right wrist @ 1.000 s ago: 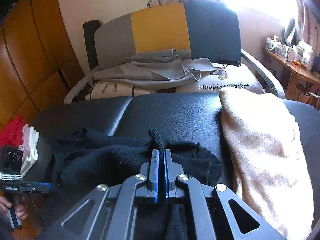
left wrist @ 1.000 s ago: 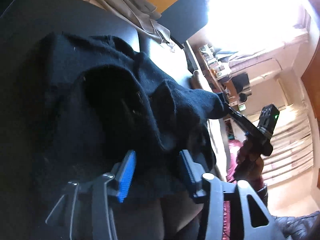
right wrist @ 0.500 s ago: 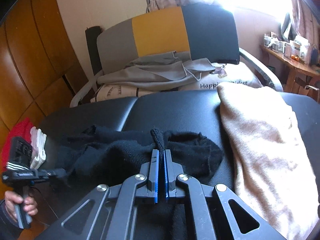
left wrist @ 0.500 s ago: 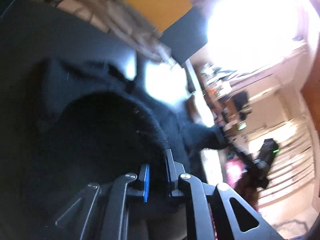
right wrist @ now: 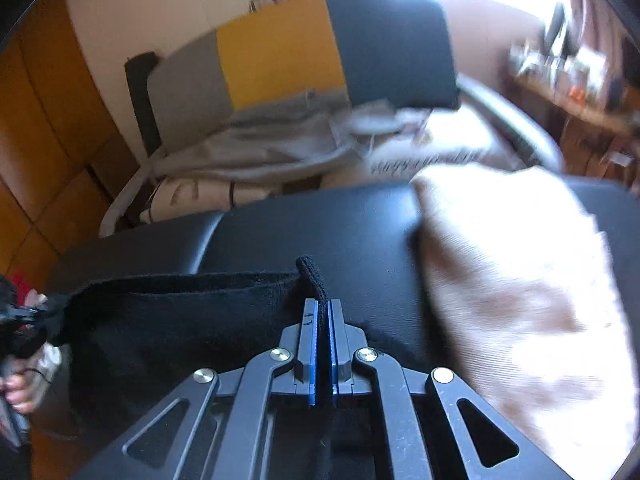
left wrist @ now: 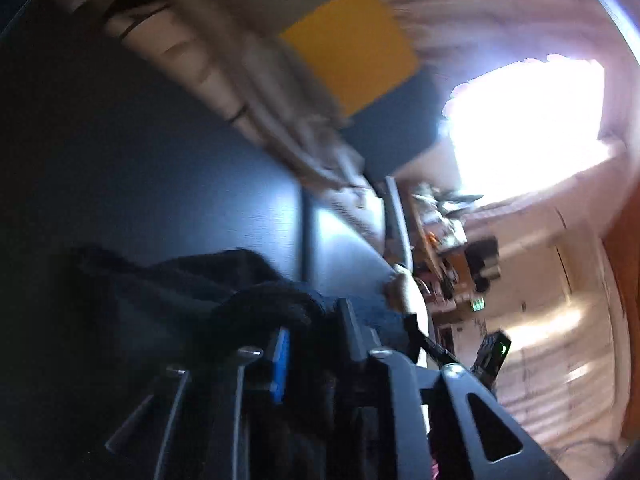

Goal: Fold clothes

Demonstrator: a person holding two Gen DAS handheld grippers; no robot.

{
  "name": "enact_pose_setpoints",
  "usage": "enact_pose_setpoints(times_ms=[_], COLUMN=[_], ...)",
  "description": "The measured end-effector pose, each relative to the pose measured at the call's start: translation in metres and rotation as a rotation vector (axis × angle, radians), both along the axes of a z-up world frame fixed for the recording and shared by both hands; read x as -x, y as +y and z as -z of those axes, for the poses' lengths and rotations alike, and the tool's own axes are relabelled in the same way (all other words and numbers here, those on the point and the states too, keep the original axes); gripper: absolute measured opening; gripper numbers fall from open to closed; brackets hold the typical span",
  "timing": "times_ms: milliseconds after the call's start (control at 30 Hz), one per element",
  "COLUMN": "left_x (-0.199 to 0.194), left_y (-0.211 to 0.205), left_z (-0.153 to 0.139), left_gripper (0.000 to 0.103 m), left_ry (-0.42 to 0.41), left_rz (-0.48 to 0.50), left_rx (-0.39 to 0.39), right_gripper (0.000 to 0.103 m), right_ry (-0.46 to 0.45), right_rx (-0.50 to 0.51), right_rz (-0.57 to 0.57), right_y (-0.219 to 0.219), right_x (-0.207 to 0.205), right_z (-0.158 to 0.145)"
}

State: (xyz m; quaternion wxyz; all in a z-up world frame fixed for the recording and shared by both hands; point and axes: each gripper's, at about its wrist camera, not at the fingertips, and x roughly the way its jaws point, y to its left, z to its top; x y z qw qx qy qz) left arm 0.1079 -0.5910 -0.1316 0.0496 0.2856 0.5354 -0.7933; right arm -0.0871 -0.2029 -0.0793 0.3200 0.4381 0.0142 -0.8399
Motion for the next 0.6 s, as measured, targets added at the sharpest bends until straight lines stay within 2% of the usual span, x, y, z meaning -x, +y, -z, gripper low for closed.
enact_pose_setpoints(times_ms=[67,133,200,267,300,400,600], left_x=[-0.007,-0.021,-0.031,-0.035,-0.040,-0.048,-0.062], left_y=[-0.009,-0.017,-0.020,-0.013,-0.008,0.008,0.043], left_z=[0.008,0.002,-0.002,-0.002,-0.001,0.004,0.011], left_gripper=[0.026,0.028,0.030,0.031,0.033,0.041,0.043], left_ry=[0.008,0.026,-0.005,-0.061,-0.070,-0.083,-0.127], left_rz=[-0.035,-0.061,-0.057,-0.014,0.019,0.098,0.209], left_rx=[-0.020,0.045,0.147,0.263,0.293,0.327,0.414], right_gripper=[0.007,0.008,0.015,0.022,0.024,0.030,0.030], right_ry=[-0.036,-0.065,-0.069,-0.087,-0.101,-0.128,-0.176], right_rx=[0.002,0.030,0.049,0.067,0.073,0.076,0.080], right_rz=[0.008,0.005,-0.001,-0.020,-0.032,-0.045,-0.063], right_y=[-0.003,0.001,0.009,0.021,0.028,0.048,0.078], right_x=[0.008,0.007,-0.002,-0.017,-0.027,-0.053,-0.091], right_z=[0.011,0.016,0.016,0.017,0.020,0.028,0.038])
